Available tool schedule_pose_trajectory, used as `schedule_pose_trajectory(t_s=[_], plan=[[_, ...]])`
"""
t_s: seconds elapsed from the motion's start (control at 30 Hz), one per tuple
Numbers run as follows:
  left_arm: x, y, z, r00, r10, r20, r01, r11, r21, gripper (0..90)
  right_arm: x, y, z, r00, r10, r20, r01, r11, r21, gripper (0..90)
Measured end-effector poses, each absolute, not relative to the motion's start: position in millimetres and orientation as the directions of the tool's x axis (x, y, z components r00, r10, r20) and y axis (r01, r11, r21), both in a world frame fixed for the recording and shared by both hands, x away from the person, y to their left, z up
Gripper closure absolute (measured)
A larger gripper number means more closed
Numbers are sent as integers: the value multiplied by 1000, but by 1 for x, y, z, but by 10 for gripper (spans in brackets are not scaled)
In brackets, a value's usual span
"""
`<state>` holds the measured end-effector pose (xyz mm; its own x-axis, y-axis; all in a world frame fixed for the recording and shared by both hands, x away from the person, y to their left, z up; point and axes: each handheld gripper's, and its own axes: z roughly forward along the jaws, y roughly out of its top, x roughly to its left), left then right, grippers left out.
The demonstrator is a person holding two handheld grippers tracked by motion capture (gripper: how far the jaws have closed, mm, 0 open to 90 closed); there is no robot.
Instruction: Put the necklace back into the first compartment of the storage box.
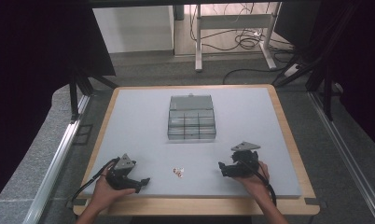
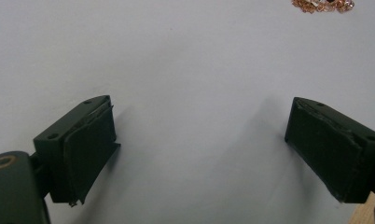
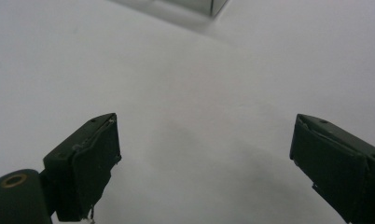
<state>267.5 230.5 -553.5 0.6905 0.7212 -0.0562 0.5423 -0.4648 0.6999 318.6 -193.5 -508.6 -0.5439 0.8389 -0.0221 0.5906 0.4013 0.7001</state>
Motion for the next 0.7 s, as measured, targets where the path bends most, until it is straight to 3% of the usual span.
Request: schedule_pose_trajectory(t_s=[0.23,0.7], plan=[[267,231,-553,692,720,-52,541,-469,698,85,315,-212,-502,-550,835,15,585,372,721,102],[267,231,-554,692,720,-55,540,-465,701,85,308,-204,-493,-573,819,32,569,369,735,110]])
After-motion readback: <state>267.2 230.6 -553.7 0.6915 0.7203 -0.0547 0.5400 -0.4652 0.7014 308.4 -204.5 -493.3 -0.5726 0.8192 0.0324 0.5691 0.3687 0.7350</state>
